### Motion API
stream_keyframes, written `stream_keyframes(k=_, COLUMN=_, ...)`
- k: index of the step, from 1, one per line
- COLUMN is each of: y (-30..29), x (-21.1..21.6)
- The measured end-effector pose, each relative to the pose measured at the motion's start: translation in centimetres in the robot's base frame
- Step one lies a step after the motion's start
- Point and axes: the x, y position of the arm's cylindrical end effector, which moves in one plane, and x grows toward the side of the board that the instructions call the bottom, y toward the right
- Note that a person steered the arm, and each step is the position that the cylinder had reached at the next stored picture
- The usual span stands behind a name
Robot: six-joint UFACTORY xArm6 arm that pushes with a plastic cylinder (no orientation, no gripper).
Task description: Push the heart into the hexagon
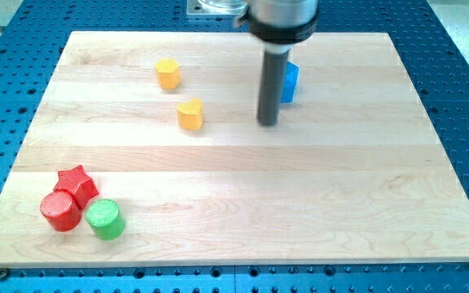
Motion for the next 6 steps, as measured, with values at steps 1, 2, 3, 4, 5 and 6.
stream_keyframes(k=1, y=-6.0, x=1.8)
stream_keyframes(k=2, y=-9.1, x=-0.6)
stream_keyframes(k=3, y=-10.5, x=-3.6)
stream_keyframes(k=4, y=-10.0, x=-3.9)
stream_keyframes(k=5, y=-11.7, x=-7.0)
stream_keyframes(k=6, y=-10.8, x=-2.1)
